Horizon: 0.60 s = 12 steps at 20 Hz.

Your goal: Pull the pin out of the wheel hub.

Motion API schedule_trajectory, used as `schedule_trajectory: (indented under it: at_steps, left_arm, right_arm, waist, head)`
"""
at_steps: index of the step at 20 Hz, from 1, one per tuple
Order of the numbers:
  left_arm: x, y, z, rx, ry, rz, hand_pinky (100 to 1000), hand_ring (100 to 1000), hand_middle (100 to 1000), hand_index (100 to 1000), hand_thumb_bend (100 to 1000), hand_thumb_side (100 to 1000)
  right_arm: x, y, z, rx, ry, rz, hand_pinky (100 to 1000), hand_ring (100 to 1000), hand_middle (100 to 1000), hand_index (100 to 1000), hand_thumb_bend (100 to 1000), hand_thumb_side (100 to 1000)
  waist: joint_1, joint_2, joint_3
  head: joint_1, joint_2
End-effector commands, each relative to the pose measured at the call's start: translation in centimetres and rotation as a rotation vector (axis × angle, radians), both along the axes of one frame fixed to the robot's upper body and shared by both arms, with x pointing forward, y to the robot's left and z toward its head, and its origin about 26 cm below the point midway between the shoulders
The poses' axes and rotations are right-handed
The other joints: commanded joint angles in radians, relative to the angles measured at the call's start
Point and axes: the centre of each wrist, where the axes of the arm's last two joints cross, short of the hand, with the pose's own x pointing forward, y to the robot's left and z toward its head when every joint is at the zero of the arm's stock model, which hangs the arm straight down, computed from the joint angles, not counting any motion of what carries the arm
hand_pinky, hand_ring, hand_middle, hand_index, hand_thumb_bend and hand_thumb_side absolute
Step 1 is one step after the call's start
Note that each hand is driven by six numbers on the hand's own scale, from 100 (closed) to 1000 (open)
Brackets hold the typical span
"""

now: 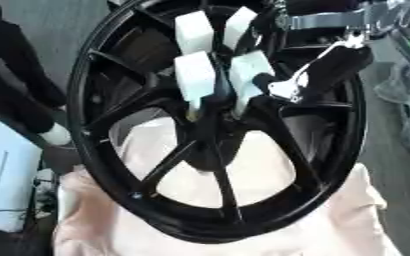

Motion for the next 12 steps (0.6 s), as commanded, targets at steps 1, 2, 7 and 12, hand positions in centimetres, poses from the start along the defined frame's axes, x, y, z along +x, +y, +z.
schedule_trajectory:
  at_steps: [1, 2, 7, 12]
  left_arm:
    - [-0.11, 0.23, 1.3, 0.024, -0.035, -0.001, 634, 775, 667, 718, 321, 646]
    - [-0.11, 0.22, 1.3, 0.025, -0.035, -0.001, 634, 775, 667, 718, 321, 646]
    - [-0.1, 0.21, 1.33, 0.025, -0.036, -0.002, 635, 775, 666, 717, 323, 645]
    - [-0.11, 0.24, 1.29, 0.026, -0.033, -0.001, 635, 774, 665, 715, 324, 646]
  right_arm:
    - [0.06, -0.16, 0.38, -0.01, -0.02, -0.004, 685, 696, 725, 842, 100, 486]
    - [0.1, -0.15, 0.32, -0.012, -0.02, -0.003, 685, 697, 725, 842, 100, 477]
    - [0.32, -0.18, 0.05, -0.023, -0.021, -0.003, 683, 696, 725, 841, 100, 447]
    - [0.46, -0.28, -0.04, -0.026, -0.019, -0.006, 683, 698, 733, 848, 100, 383]
  waist:
    - [0.002, -0.014, 0.003]
    - [0.002, -0.014, 0.004]
    - [0.002, -0.012, 0.004]
    - [0.003, -0.012, 0.002]
  head:
    - [0.001, 0.004]
    - [0.001, 0.004]
    - [0.0, 0.005]
    - [-0.001, 0.005]
